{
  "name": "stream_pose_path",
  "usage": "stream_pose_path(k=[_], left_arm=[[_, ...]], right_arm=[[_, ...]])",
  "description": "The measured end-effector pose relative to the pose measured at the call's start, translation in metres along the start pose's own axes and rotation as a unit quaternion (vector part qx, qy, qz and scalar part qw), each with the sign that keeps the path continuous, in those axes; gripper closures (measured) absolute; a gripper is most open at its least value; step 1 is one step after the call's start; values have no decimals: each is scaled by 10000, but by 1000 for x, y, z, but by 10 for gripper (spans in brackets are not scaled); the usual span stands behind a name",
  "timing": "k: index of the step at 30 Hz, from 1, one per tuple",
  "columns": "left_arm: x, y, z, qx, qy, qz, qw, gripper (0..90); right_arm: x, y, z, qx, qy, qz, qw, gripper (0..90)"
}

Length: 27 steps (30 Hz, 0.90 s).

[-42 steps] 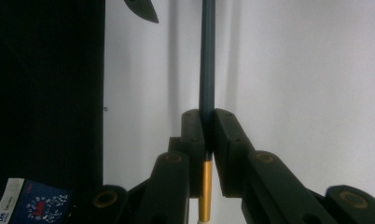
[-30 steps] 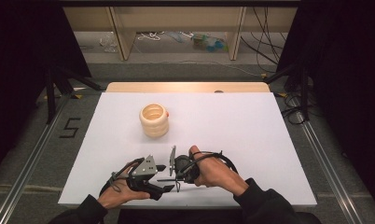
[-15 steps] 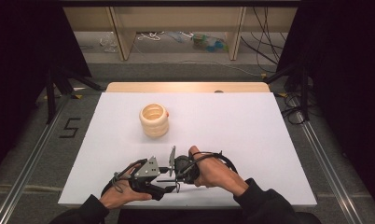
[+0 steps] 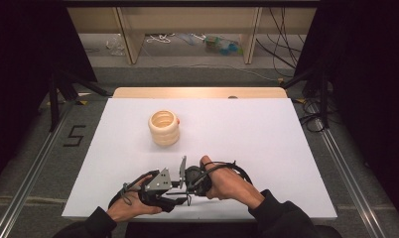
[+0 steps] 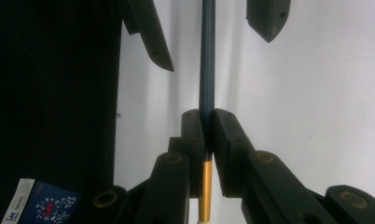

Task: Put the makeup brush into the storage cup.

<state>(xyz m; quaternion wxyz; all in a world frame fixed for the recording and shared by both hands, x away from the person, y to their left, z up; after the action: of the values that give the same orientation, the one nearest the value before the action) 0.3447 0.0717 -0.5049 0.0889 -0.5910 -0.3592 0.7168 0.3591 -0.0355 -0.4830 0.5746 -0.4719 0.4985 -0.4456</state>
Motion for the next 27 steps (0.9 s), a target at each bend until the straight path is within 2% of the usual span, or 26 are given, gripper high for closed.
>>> stream_pose_path(k=[4,5,6,7,19,27], left_arm=[[0,0,0,16,62,-18,10000,507],[0,0,1,20,60,-16,10000,512],[0,0,0,23,85,-33,10000,516],[0,0,1,28,89,-47,9999,521],[1,1,3,104,221,-109,9996,590],[1,1,3,97,238,-83,9996,613]], right_arm=[[0,0,0,-1,-11,-1,10000,834],[-1,0,-1,-74,54,9,10000,834],[0,1,2,21,-140,18,9999,834],[0,0,0,2,-1,8,10000,834],[0,0,-2,-61,-9,-20,10000,834],[0,1,-1,-38,-19,-19,10000,834]])
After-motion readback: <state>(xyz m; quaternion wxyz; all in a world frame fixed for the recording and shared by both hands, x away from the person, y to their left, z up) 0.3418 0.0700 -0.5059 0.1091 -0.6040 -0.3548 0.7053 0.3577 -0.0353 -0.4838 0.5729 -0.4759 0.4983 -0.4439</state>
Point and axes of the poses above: each handheld gripper's, and its own axes: y roughly forward along the jaws, x roughly out of its underside, z roughly to its right, the point moved 7 cm from there along y, roughly forward along the jaws, and after that the axes turned 5 degrees about -y, right-handed, at the moved point
